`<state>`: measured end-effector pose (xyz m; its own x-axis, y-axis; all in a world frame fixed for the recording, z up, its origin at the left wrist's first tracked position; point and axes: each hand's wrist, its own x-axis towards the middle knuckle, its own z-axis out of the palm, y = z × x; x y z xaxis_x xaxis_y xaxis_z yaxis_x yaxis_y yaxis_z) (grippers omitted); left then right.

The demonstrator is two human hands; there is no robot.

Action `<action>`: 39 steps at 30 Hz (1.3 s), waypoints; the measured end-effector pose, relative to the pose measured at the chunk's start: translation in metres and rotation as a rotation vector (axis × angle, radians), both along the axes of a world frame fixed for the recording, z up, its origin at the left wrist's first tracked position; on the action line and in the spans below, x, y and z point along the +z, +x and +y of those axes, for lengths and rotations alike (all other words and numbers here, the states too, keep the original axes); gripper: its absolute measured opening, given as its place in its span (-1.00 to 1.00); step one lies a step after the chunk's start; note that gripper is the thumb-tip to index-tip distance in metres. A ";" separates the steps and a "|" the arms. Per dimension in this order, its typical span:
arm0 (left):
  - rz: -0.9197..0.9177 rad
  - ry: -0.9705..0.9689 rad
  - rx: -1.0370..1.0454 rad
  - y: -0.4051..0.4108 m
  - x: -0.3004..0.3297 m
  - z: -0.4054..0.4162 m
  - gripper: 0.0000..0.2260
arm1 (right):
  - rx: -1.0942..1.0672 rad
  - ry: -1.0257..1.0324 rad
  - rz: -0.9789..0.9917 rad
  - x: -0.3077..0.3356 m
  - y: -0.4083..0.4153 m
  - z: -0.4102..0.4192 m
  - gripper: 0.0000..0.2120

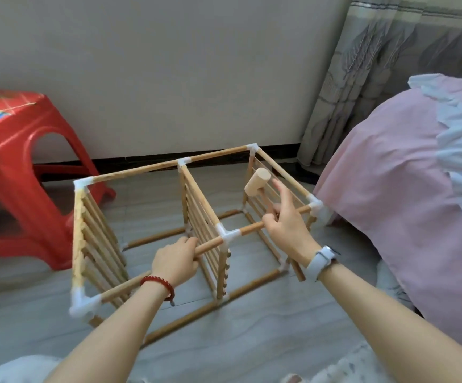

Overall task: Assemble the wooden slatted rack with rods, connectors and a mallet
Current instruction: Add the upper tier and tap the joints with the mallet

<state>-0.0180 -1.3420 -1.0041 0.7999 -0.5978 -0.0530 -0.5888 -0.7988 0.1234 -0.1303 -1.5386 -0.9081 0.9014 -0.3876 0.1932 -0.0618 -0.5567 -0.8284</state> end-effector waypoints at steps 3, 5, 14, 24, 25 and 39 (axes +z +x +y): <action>0.062 0.006 -0.020 0.000 0.004 0.000 -0.80 | -0.030 -0.029 0.008 -0.009 0.010 0.014 -0.55; 0.094 -0.012 -0.024 0.001 0.000 0.005 -0.82 | -0.041 -0.021 0.047 -0.020 0.019 0.022 -0.72; 0.023 -0.085 -0.041 -0.004 -0.001 0.008 -0.82 | -0.051 -0.080 0.201 -0.015 0.039 0.034 -0.79; -0.006 -0.085 -0.042 -0.002 0.000 0.008 -0.82 | -0.226 -0.634 -0.299 -0.016 0.046 0.063 -0.71; -0.004 -0.086 -0.043 -0.002 -0.001 0.007 -0.82 | -0.126 -0.674 -0.076 -0.042 0.041 0.063 -0.70; 0.013 -0.073 -0.013 -0.002 0.000 0.006 -0.84 | -0.380 -0.595 -0.423 0.027 0.073 0.041 -0.64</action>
<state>-0.0195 -1.3360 -1.0042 0.7914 -0.6110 -0.0194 -0.5972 -0.7795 0.1888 -0.0576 -1.4977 -0.8809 0.5345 -0.3770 0.7564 -0.0834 -0.9142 -0.3967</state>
